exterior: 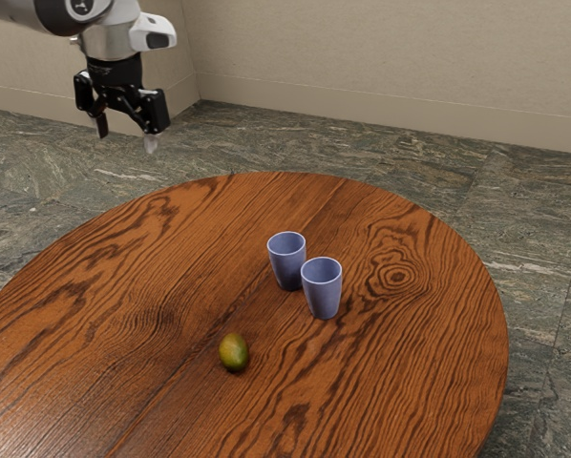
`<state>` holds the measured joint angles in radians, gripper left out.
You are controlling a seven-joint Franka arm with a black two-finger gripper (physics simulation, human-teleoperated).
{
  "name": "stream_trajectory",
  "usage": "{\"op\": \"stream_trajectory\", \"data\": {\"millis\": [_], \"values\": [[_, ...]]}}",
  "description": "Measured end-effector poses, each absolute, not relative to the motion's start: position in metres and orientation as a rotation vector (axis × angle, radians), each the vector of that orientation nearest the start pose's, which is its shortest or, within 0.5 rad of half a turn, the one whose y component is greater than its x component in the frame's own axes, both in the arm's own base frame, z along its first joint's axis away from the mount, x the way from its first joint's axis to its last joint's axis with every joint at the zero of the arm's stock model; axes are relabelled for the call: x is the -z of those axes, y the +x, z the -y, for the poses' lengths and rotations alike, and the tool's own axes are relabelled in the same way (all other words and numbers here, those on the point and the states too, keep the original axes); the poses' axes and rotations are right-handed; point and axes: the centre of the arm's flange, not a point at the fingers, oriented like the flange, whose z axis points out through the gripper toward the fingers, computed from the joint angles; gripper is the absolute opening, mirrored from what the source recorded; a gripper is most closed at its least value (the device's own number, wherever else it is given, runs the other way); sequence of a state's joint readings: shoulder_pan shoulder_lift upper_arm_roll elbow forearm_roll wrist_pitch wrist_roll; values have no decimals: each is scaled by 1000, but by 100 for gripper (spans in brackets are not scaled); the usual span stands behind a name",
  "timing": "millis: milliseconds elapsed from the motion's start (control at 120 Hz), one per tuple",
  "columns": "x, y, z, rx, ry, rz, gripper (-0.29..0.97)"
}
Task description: Place the left cup onto the right cup
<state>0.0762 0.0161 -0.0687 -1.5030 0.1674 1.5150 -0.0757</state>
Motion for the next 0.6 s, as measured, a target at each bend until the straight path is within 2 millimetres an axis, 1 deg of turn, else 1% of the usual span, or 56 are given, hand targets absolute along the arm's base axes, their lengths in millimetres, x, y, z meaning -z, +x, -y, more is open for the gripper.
{"op": "stream_trajectory", "data": {"millis": [167, 275, 350, 492, 600], "values": [[-642, 556, -39, 6, -2963, 183, 68], [-635, 564, -42, 18, -2959, 221, 68], [-629, 571, -36, 27, -2959, 241, 68], [-617, 585, -13, 34, -2960, 276, 68], [-612, 593, -7, 42, -2955, 358, 68]]}}
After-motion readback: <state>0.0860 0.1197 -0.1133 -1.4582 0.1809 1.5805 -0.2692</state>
